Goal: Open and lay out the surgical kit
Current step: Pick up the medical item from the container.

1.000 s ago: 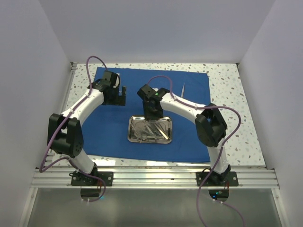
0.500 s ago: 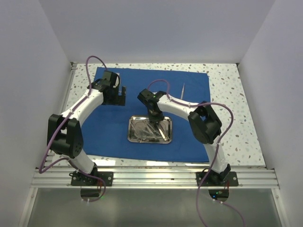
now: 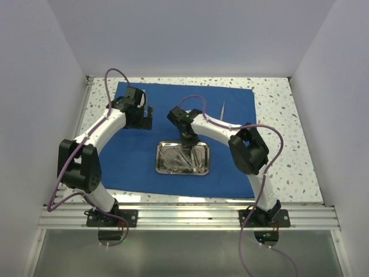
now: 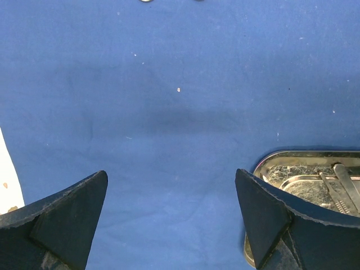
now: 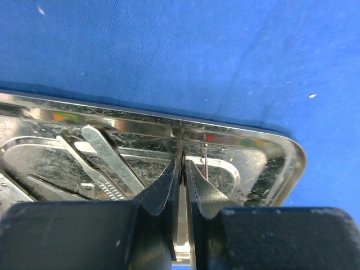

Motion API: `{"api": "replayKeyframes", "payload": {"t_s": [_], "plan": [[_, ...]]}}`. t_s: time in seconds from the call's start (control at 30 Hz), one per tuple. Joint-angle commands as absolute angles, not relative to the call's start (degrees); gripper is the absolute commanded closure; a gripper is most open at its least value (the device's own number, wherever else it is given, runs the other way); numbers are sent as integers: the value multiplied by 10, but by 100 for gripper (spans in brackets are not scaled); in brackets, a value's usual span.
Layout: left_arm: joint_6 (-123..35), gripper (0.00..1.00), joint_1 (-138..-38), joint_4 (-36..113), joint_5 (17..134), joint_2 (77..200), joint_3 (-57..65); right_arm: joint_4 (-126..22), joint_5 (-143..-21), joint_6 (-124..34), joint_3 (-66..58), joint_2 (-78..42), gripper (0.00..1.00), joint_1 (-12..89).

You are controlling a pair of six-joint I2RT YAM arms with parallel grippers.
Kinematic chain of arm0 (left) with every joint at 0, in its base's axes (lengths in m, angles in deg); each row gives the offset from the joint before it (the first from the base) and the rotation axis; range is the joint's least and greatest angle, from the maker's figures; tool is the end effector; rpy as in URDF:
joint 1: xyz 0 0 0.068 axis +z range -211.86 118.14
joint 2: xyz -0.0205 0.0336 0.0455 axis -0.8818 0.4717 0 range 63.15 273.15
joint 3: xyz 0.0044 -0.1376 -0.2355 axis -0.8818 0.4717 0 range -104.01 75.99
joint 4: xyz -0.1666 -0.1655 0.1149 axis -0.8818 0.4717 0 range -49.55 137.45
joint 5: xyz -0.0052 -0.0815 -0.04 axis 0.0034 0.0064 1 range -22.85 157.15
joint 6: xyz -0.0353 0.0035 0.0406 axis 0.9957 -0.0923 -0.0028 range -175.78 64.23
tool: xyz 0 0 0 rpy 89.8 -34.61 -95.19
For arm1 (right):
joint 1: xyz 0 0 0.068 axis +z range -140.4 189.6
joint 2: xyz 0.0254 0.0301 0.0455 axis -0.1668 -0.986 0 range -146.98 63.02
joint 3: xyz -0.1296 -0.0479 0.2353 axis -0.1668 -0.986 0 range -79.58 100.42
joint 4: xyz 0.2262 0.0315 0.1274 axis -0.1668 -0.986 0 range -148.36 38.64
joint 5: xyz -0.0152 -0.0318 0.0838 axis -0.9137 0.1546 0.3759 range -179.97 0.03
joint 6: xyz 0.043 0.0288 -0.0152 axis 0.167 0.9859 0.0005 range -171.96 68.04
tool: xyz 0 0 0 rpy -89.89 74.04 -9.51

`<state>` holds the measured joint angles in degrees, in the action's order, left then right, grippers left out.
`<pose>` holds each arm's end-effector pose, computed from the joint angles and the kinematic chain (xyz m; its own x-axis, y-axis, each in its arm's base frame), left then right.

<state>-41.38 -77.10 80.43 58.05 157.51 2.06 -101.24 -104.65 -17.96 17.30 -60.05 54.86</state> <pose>0.3339 -0.0851 0.2525 -0.8585 -0.0204 -0.5125 -0.0301 0.9995 0.0107 0.3137 0.3037 0.1752 -0.9266 -0.1665 -0.3372 -0.1520 0.9859 -0.0693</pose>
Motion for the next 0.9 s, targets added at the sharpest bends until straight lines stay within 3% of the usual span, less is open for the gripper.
{"api": "replayKeyframes", "payload": {"t_s": [0.0,0.53,0.87], "plan": [[-409,0,-771,805,574,1566,8,-1032,-1072,-193,215,-581,90,543],[-407,0,-771,808,570,1569,5,-1080,-1068,-188,314,-564,91,522],[-409,0,-771,817,565,1565,1,-1131,-1046,-200,513,-667,91,422]]}}
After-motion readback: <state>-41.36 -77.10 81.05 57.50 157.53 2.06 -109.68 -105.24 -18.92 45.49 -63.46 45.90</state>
